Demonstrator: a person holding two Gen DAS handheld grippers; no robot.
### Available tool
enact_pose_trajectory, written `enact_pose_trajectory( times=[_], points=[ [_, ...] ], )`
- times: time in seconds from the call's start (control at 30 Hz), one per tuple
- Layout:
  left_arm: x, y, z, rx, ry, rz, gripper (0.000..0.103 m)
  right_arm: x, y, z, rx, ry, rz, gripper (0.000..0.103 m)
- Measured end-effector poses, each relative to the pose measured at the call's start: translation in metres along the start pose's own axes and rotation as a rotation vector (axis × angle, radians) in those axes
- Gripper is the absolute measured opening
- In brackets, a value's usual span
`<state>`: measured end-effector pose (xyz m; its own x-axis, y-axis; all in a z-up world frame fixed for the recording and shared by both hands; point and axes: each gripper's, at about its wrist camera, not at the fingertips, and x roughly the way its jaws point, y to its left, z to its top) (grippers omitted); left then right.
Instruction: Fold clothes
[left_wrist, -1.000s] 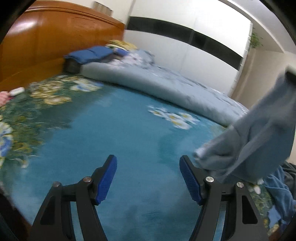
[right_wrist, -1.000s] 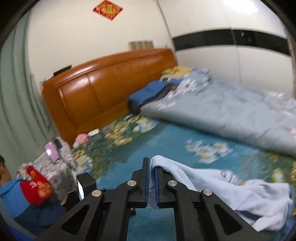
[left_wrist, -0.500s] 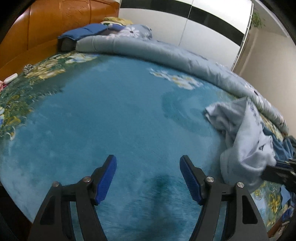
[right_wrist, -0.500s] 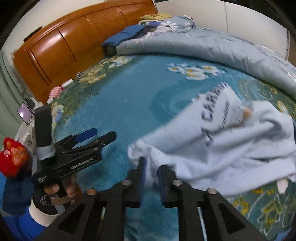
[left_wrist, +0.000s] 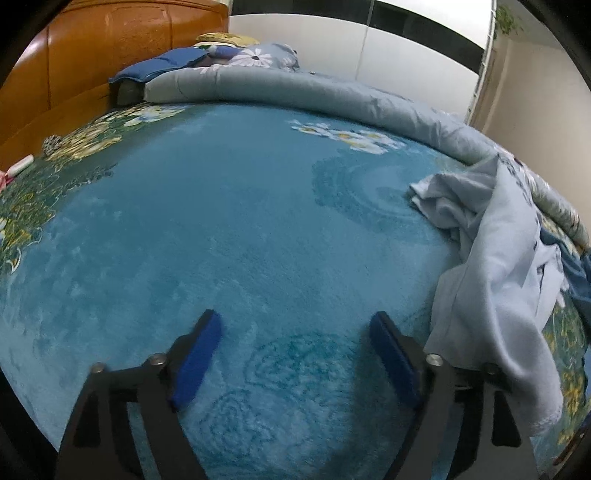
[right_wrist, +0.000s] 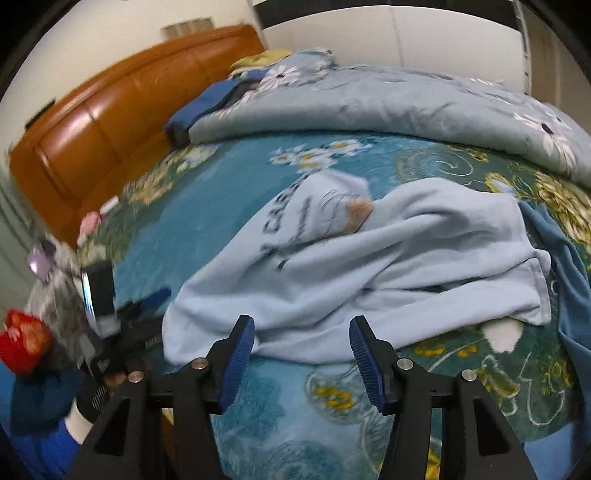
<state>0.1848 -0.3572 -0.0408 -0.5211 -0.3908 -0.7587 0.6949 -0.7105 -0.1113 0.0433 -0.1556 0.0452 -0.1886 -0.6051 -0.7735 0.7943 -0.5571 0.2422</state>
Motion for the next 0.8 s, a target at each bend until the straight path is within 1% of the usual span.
enact_pose_trajectory(
  times=[0.13,0.27,0.33,0.37,0.47,0.53,0.63,0.7,0.73,0.8],
  points=[
    [-0.001,-0.003,-0.002,0.013,-0.001,0.008,0.089,0.005,-0.003,0.031,-0.020,-0.020,-0.016,0.058],
    [-0.011,0.010,-0.002,-0.048,-0.023,-0.055,0.089,0.019,0.013,0.078,-0.130,-0.014,-0.021,0.058],
    [-0.016,0.016,-0.002,-0.080,-0.034,-0.087,0.089,0.038,0.027,0.100,-0.201,0.012,-0.033,0.058],
    [-0.022,0.022,-0.002,-0.117,-0.049,-0.110,0.089,0.049,0.034,0.112,-0.246,0.037,-0.035,0.058],
    [-0.036,0.030,0.006,-0.146,-0.074,-0.164,0.089,0.091,0.052,0.135,-0.346,0.134,-0.065,0.058],
    [-0.040,0.021,0.011,-0.107,-0.081,-0.213,0.089,0.125,0.059,0.142,-0.394,0.220,-0.094,0.058],
    [-0.047,0.008,0.017,-0.049,-0.092,-0.285,0.089,0.169,0.062,0.140,-0.471,0.337,-0.189,0.058],
    [-0.045,-0.004,0.015,-0.020,-0.084,-0.320,0.089,0.185,0.062,0.137,-0.503,0.378,-0.231,0.058],
    [-0.044,-0.011,0.014,-0.005,-0.078,-0.336,0.089,0.186,0.059,0.137,-0.492,0.381,-0.236,0.057],
    [-0.037,-0.023,0.011,0.024,-0.053,-0.350,0.088,0.187,0.054,0.137,-0.465,0.383,-0.243,0.045]
  ],
)
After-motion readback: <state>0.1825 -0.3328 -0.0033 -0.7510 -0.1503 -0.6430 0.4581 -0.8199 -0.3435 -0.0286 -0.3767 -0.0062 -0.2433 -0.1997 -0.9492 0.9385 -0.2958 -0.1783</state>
